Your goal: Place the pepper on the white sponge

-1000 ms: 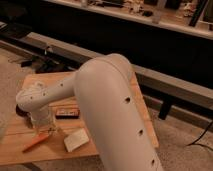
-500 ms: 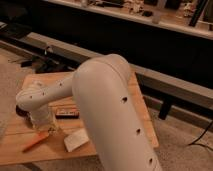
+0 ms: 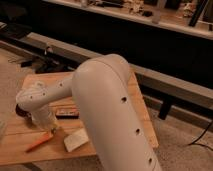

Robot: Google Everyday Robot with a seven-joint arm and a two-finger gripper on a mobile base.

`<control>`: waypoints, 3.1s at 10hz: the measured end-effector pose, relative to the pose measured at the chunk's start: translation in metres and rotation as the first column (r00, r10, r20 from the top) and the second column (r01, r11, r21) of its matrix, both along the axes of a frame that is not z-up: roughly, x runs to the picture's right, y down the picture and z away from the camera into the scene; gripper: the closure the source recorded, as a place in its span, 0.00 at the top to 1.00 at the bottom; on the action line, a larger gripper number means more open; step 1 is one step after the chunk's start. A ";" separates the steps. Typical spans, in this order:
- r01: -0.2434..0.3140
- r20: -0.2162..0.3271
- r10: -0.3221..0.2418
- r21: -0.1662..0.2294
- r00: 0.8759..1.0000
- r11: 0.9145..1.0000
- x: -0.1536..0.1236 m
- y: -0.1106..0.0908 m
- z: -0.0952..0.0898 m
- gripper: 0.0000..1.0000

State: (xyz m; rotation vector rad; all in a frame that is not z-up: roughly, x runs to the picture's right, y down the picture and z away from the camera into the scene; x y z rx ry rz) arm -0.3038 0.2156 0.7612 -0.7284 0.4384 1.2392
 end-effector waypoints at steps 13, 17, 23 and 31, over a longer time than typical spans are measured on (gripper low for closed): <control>0.093 -0.047 -0.091 0.029 0.995 0.995 0.013 -0.041 -0.034 0.00; 0.160 -0.160 -0.156 0.017 0.975 0.987 0.057 -0.061 -0.045 0.00; 0.152 -0.276 -0.157 -0.039 0.948 0.988 0.122 -0.061 -0.049 0.00; 0.034 -0.301 -0.058 -0.084 0.952 0.996 0.180 -0.057 -0.072 0.00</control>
